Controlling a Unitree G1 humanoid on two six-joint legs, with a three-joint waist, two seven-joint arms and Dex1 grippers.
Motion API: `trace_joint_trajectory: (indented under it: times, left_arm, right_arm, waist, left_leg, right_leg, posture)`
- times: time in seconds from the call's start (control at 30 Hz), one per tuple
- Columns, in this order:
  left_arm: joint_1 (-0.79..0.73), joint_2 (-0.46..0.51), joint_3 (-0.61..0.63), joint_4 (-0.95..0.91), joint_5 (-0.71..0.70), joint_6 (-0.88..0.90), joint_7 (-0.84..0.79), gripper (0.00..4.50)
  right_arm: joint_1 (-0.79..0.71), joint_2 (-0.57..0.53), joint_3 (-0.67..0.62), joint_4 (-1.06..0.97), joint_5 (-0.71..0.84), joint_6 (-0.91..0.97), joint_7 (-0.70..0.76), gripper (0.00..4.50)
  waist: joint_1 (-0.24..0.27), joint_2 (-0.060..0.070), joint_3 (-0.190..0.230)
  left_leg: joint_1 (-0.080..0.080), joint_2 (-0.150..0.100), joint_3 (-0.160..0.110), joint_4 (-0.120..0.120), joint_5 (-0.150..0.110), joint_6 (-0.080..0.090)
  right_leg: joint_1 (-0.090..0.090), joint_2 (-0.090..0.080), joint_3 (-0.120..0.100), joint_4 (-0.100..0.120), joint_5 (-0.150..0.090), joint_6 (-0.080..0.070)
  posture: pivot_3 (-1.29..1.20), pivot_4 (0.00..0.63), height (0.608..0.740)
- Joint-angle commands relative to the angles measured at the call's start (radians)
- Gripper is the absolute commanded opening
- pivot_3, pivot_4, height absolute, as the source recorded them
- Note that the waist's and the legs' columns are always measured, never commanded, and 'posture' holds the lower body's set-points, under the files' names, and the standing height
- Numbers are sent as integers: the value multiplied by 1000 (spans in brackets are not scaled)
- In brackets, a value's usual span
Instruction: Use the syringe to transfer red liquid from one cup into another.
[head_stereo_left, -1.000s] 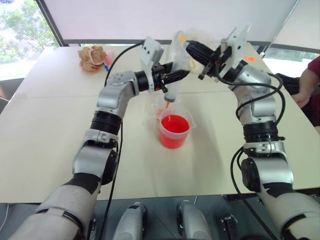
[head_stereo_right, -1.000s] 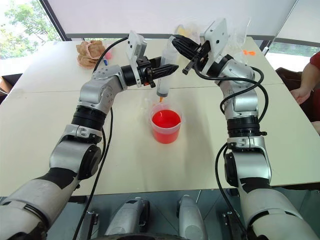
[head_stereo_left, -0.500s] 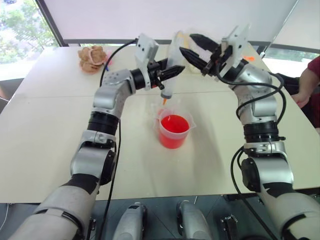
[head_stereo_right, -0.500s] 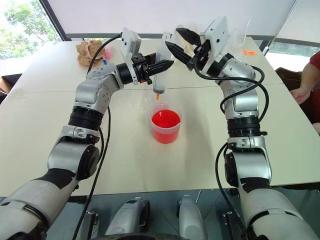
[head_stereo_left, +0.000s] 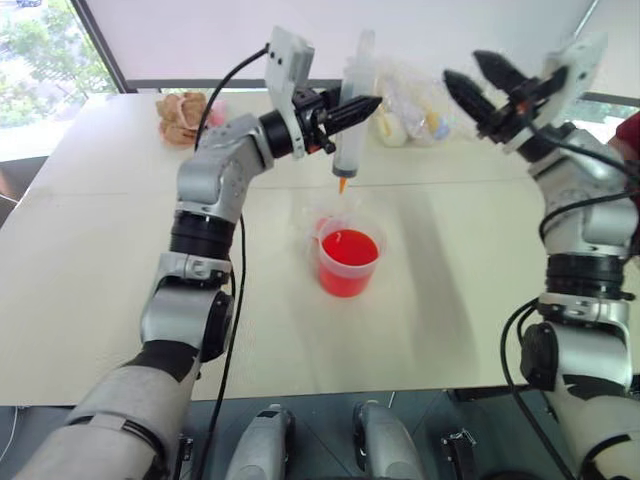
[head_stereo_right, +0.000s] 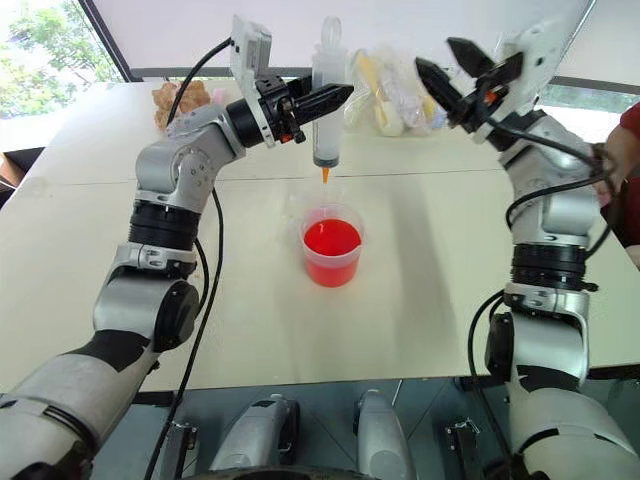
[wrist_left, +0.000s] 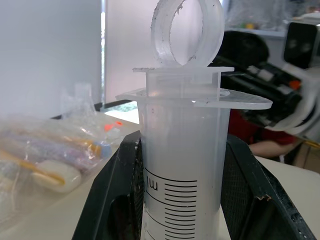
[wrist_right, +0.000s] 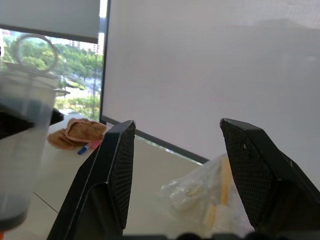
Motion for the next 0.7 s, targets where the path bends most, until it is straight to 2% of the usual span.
trace_joint_trajectory:
  times: [0.03, 0.17, 0.3, 0.47, 0.57, 0.7]
  left_arm:
    - [-166, 126, 37, 86, 34, 215, 116, 1415]
    - [-206, 233, 33, 148, 33, 522, 163, 1415]
    - [-61, 279, -29, 30, 56, 761, 211, 1415]
    - [72, 265, 22, -105, 58, 927, 305, 1415]
    - [181, 195, 113, -223, 80, 1029, 398, 1415]
    - [272, 153, 145, -336, 43, 1057, 453, 1415]
  right_arm:
    - [43, -80, -11, -241, 158, 180, 90, 2783]
    - [160, -179, 20, -556, 447, 501, 158, 2783]
    - [217, -202, 72, -714, 554, 635, 112, 2783]
    - [303, -185, 140, -778, 555, 634, 125, 2783]
    - [357, -176, 205, -800, 505, 609, 129, 2783]
    - [372, -154, 231, -790, 481, 587, 115, 2783]
  waist:
    - [-5, 0, 0]
    - [-18, 3, -2]
    - [-20, 2, -1]
    - [-11, -4, 2]
    - [6, -4, 1]
    - [8, -3, 1]
  left_leg:
    - [0, 0, 0, 0, 0, 0]
    - [1, 2, -1, -3, -1, 2]
    - [2, 4, -2, 0, -1, 2]
    - [1, 4, -3, 2, -1, 1]
    - [1, 3, -2, 3, 0, 0]
    - [1, 2, -2, 3, 0, 0]
  right_leg:
    - [0, 1, 0, 0, 0, 0]
    - [1, 3, 0, 0, 0, 0]
    - [3, 2, 0, 1, 0, 0]
    - [2, 1, 0, 5, 0, 0]
    - [0, 0, 1, 9, 0, 0]
    - [0, -2, 1, 9, 0, 0]
  posture:
    - [0, 150, 740]
    - [0, 150, 740]
    - [0, 150, 740]
    - [0, 150, 740]
    - [0, 150, 740]
    - [0, 150, 740]
